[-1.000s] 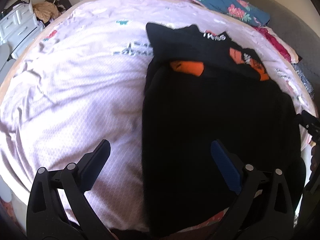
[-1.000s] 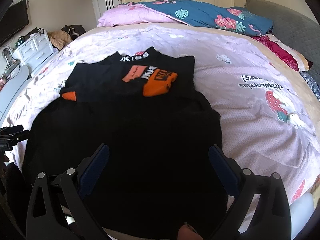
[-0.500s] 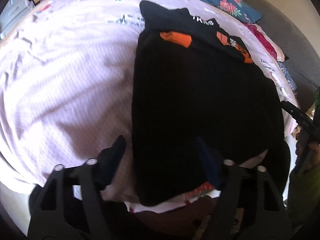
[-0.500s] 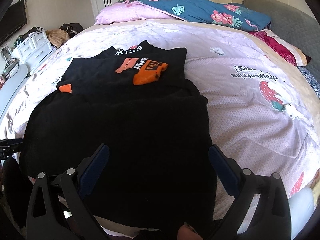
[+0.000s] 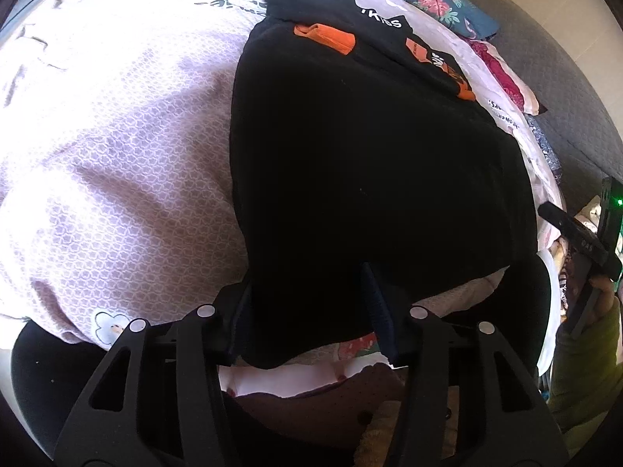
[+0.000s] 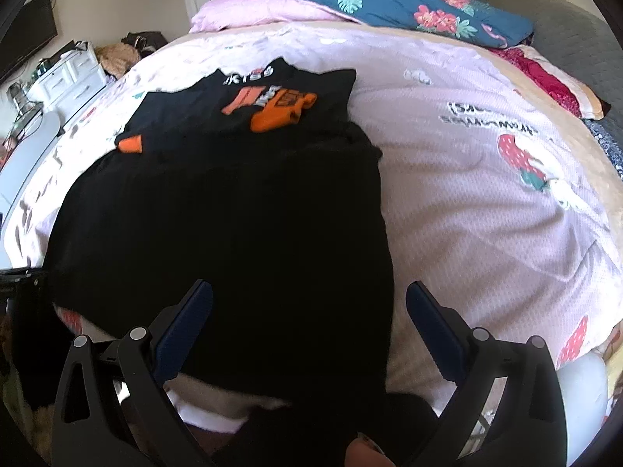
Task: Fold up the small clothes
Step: 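Close both grippers on the sweatshirt hem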
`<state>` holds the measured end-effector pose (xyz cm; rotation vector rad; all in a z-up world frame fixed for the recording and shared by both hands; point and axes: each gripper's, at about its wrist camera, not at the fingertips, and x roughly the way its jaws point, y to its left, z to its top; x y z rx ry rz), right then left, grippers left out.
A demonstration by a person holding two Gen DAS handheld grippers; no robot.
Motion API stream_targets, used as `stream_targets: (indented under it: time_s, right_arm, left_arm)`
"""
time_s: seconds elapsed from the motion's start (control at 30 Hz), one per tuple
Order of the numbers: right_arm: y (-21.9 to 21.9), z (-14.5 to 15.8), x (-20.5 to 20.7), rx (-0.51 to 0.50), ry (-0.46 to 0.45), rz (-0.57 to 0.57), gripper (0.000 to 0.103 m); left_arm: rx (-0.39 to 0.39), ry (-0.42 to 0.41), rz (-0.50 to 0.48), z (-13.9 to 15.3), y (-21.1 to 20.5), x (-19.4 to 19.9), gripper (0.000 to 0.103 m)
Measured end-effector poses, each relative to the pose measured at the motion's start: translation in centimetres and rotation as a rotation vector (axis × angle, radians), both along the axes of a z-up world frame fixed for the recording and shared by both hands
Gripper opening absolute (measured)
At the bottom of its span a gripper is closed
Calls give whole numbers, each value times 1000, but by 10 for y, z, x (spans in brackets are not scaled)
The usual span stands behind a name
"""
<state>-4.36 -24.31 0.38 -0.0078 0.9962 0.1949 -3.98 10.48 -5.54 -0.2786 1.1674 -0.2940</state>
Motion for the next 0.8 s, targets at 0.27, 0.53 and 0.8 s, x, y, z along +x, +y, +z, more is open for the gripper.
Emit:
stream_targets:
  time_s: [0.27,0.53,0.8]
  right_arm:
    - [-12,-13,-16,-19,70,21,98]
    - [-31,-26,-13,16,129,2,75]
    - [-35,-31,-16,29,147,22,33]
  left_arm:
    - [-9,0,8,-1,3,3,40]
    - [-6,-4,14,-2,4,2,40]
    - [-20,-4,26,-3,6,2,38]
